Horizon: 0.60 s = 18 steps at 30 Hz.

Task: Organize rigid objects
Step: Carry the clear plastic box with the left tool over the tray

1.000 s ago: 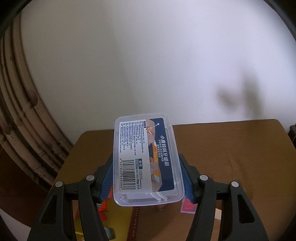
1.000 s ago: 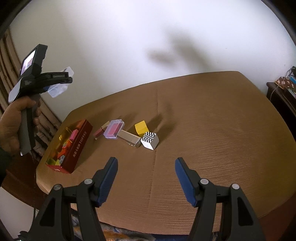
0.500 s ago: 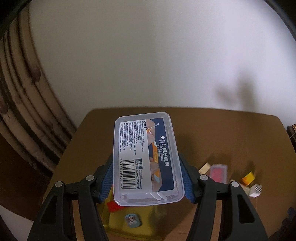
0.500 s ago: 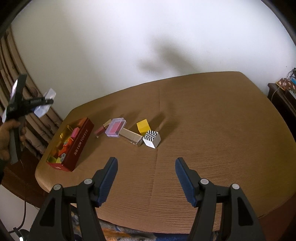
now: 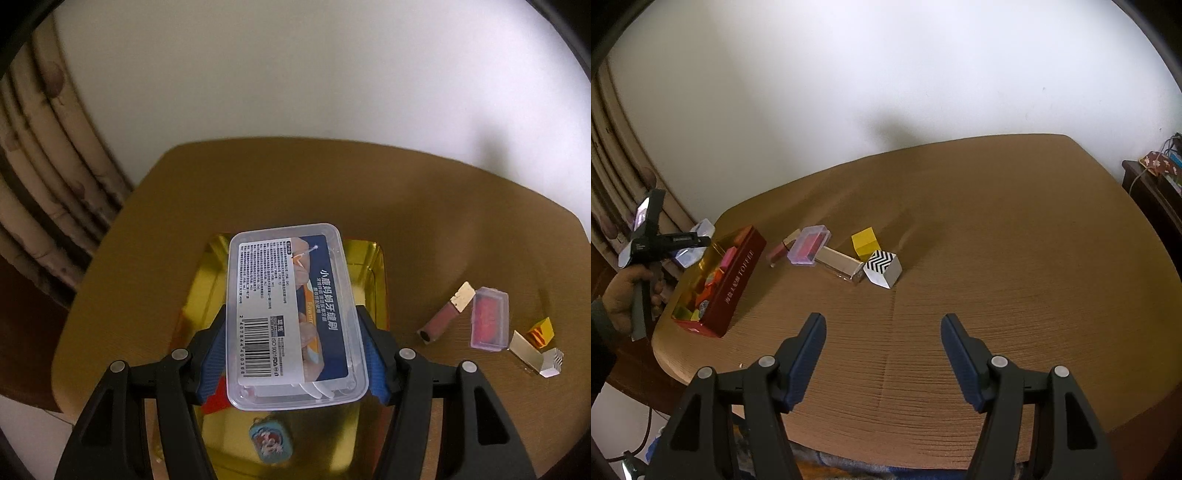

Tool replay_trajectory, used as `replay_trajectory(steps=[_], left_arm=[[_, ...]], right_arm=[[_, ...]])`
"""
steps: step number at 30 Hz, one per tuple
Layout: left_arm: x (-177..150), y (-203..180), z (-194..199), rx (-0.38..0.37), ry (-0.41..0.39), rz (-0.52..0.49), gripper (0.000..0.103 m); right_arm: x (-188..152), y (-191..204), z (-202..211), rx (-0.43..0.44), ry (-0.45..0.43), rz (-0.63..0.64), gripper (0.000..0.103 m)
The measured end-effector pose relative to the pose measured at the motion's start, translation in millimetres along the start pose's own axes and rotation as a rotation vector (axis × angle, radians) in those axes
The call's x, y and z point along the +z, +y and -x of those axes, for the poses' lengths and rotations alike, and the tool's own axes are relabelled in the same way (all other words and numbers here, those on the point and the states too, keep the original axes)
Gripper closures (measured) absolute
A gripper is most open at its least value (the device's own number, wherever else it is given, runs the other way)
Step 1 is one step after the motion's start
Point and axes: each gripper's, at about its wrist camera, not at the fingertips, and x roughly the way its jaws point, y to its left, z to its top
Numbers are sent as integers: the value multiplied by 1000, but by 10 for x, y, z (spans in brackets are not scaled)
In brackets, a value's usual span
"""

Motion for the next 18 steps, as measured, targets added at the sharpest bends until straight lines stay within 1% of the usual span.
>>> replay_trajectory(steps=[5,11,15,16,18], left_arm=[[-39,-70,-287,-15,54,-13,44],[-87,-70,-522,2,101,-9,44],[-56,-87,-564,-21,112,-7,44],[-60,-24,-636,-29,122,-12,44],[-66,-30,-713,-43,143,-18,44]], right_arm=[[0,13,-62,3,12,8,37],[-13,-23,-168,2,42,-4,37],[-19,-2,-194,6,49,-1,37],[-20,8,-198,8,50,1,36],[-23,23,-212,5,54,7,36]])
